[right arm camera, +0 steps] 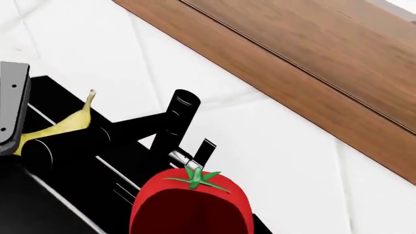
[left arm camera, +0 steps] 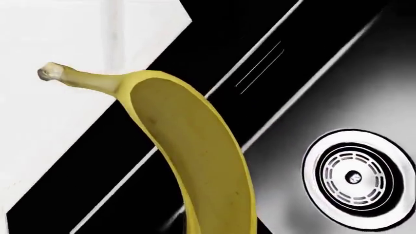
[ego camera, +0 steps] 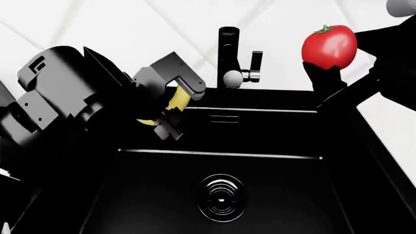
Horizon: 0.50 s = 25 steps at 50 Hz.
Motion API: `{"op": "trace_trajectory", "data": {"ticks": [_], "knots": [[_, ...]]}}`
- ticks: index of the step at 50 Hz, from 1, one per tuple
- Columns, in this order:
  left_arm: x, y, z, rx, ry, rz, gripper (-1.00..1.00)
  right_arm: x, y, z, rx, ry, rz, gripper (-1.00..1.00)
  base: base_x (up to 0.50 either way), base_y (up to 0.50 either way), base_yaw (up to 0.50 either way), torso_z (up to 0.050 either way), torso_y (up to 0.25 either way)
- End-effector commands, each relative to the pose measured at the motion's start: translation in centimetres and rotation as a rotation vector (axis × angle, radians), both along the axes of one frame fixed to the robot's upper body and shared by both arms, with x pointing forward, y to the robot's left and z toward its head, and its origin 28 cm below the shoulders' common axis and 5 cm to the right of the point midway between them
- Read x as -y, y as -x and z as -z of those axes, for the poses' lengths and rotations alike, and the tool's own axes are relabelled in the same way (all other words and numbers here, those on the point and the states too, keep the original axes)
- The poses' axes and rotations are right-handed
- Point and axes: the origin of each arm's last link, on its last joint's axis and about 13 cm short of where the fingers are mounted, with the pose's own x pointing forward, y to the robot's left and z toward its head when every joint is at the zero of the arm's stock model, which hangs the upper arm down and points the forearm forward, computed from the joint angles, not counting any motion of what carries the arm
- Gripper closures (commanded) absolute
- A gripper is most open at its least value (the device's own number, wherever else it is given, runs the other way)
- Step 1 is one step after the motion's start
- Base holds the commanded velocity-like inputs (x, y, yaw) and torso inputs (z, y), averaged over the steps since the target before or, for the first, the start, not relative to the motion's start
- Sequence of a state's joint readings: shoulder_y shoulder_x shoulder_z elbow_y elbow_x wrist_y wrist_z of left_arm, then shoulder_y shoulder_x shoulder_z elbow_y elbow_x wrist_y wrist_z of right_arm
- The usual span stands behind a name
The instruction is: Pick up the fruits and vegetables and place them in the sink. Turn on the sink faucet to wash them. Then turn the sink off and put them in the tray.
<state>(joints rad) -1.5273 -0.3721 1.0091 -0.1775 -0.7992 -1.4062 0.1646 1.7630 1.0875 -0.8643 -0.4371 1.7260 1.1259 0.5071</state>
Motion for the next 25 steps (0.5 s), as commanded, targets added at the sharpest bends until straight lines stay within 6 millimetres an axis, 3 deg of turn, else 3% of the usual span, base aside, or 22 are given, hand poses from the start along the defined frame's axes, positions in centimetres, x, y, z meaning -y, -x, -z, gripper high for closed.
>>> {"op": "trace_trajectory", "data": {"ticks": [1, 6, 25], "knots": [[-1.8, 0.9, -2.8, 0.111, 0.08, -0.121, 1.0, 0.4, 0.3, 0.0, 0.03, 0.006, 0.012, 1.0, 0.0, 0.0, 0.0, 0.0, 0.0], [-2.1, 2.0, -4.3, 0.175, 0.13, -0.112, 1.0, 0.4, 0.4, 0.4, 0.022, 0.005, 0.005, 1.0, -0.05, 0.0, 0.0, 0.0, 0.0], [-1.8, 5.1, -7.7, 0.361, 0.229, -0.042, 1.0, 0.0, 0.2, 0.2, 0.054, 0.008, -0.015, 1.0, -0.5, 0.02, 0.0, 0.0, 0.0]]}}
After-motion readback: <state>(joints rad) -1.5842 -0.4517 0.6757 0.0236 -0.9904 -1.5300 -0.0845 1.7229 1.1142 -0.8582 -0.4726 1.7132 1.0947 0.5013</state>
